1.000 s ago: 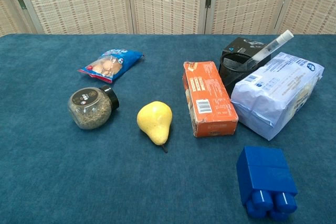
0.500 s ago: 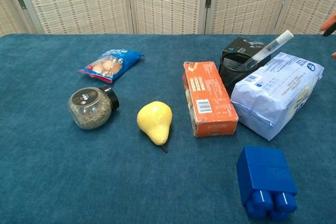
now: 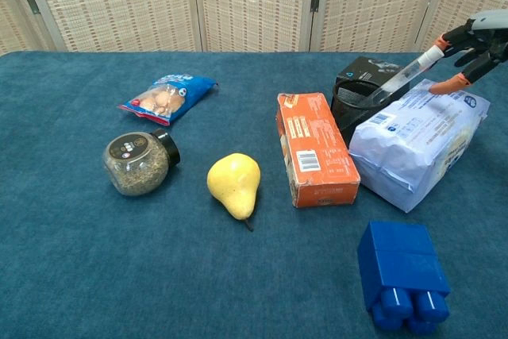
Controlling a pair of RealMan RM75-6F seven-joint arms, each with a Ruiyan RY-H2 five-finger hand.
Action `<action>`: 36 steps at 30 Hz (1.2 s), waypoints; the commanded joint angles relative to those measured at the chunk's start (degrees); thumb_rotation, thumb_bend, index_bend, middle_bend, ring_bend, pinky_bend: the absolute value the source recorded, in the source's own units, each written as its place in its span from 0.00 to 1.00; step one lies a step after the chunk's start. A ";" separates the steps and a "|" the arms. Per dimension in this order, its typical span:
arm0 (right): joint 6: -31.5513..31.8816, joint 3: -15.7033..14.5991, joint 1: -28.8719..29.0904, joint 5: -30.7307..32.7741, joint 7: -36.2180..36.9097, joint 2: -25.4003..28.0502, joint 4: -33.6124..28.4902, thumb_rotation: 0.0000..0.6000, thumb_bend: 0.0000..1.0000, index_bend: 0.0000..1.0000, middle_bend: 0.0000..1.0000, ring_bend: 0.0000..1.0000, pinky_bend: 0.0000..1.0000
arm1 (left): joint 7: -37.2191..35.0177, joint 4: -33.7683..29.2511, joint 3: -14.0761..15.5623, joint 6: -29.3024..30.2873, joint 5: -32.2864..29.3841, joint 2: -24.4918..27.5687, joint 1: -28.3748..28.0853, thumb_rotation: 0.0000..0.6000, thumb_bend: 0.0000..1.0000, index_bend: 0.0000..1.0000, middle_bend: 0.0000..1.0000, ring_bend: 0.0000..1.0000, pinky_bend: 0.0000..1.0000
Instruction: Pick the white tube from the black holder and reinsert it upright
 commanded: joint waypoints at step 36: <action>1.47 -0.12 5.62 5.42 -2.00 -7.59 6.52 1.00 0.29 0.55 0.32 0.08 0.10 | -0.67 1.79 -0.49 -0.96 -1.59 -0.93 -0.46 1.00 0.32 0.20 0.11 0.06 0.09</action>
